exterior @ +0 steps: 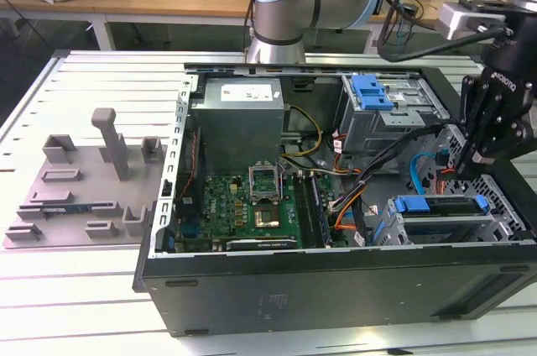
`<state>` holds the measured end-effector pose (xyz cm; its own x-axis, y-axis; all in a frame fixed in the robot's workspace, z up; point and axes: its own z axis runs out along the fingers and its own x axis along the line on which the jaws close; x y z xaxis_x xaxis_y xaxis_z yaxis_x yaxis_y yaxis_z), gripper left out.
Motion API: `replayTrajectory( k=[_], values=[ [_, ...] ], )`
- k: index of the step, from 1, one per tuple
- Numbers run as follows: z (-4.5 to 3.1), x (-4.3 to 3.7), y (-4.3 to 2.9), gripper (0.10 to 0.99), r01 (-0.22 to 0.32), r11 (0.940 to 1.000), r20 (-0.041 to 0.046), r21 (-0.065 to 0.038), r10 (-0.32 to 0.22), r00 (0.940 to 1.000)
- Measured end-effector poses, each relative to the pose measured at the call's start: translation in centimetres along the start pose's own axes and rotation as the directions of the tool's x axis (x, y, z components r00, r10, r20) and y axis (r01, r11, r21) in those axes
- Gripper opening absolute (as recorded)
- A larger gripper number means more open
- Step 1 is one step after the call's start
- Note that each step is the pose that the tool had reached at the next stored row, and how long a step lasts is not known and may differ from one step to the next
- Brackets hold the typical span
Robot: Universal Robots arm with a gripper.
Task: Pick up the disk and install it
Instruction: 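Insert the first disk wire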
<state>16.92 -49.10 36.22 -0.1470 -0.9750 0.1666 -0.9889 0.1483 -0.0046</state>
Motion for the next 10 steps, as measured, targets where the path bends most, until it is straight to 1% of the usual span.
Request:
replayTrajectory(
  k=[2, 3, 4, 5, 6, 7, 8, 10],
  values=[
    [0.05, 0.35, -0.03, 0.169, 0.001, 1.0, 0.017, -0.002, -0.001, 0.9999],
    [0.1, 0.59, -0.05, 0.169, 0.002, 1.0, 0.0297, -0.004, -0.002, 0.9996],
    [0.13, 0.76, -0.07, 0.169, 0.003, 1.0, 0.0392, -0.005, -0.003, 0.9992],
    [0.17, 0.99, -0.09, 0.169, 0.004, 1.0, 0.053, -0.006, -0.004, 0.9986],
    [0.2, 1.16, -0.1, 0.169, 0.006, 1.0, 0.0641, -0.007, -0.005, 0.9979],
    [0.22, 1.3, -0.1, 0.169, 0.007, 0.9999, 0.0728, -0.008, -0.006, 0.9973],
    [0.25, 1.47, -0.11, 0.169, 0.008, 0.9999, 0.0835, -0.009, -0.007, 0.9965],
    [0.33, 1.91, -0.11, 0.169, 0.011, 0.9999, 0.1098, -0.011, -0.01, 0.9939]
  ],
)
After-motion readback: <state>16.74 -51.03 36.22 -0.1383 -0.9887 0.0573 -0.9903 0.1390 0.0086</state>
